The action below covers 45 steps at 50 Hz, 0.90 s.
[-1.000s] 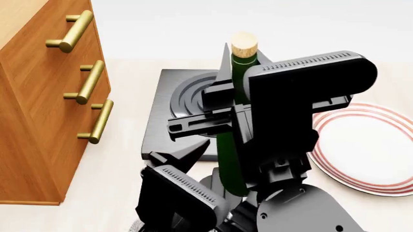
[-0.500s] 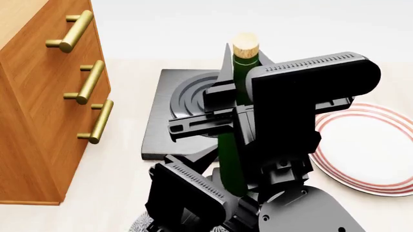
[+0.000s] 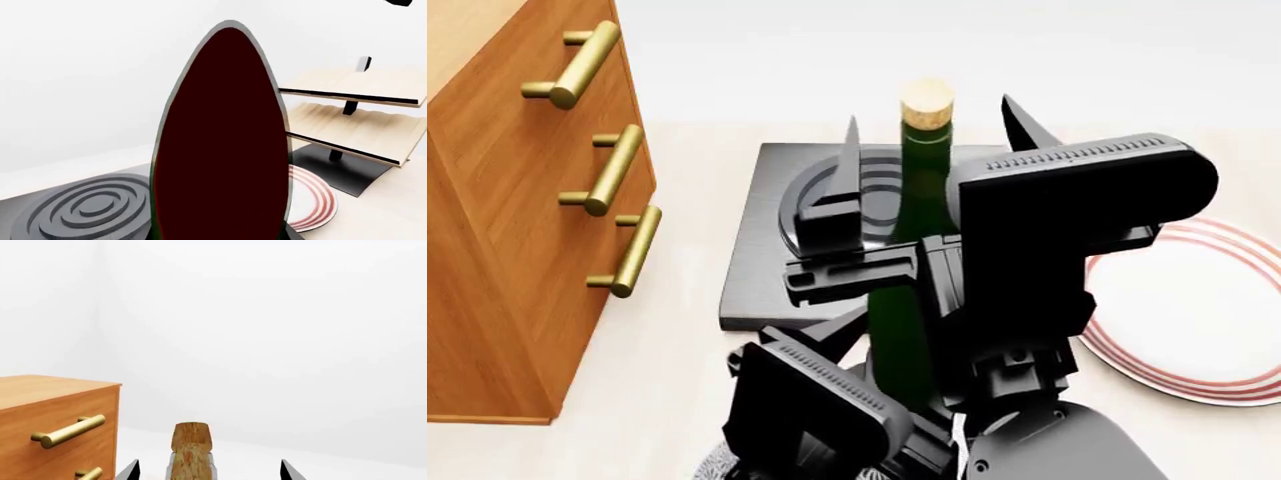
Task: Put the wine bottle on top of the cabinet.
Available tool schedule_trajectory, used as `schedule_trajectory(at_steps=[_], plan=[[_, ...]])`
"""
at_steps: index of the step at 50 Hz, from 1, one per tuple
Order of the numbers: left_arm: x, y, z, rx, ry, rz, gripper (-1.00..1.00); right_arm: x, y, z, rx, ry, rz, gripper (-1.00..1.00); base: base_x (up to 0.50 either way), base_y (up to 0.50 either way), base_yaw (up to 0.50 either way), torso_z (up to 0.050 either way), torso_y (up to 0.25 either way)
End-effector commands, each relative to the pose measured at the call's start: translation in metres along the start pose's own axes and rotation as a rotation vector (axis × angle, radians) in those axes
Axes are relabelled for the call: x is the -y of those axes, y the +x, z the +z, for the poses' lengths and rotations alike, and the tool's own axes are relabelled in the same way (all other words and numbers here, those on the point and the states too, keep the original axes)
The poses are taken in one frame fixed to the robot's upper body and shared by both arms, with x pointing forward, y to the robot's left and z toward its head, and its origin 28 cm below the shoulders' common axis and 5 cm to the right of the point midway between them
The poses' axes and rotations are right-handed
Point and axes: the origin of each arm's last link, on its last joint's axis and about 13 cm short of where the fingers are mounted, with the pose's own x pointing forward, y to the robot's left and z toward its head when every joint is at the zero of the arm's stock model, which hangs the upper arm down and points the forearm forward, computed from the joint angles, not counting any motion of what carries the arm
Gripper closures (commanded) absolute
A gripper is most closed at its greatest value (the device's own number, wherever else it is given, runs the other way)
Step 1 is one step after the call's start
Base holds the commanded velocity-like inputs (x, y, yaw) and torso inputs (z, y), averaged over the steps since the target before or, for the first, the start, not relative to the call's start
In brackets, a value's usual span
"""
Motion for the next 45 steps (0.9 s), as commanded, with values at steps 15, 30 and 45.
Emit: schedule_trajectory(at_steps=[15,30,45], plan=[[-0.006,0.010,0.022,0.066,-0.054,0.009,1.00,0.004,-0.016,0.002,0.029,0.029,-0.036,-1.00,0.00,0.00,0.00,0.000,0.001],[-0.022,0.011,0.030,0.045,0.004,0.089,1.00,0.003,-0.066,-0.002,0.051,-0.006,-0.087,-1.00,0.00,0.00,0.00,0.000,0.001],[-0.042,0.004,0.068,0.115,0.143,0.207,1.00,0.010,-0.094,-0.030,-0.001,-0.037,-0.203,-1.00,0.00,0.00,0.00,0.001,0.001]])
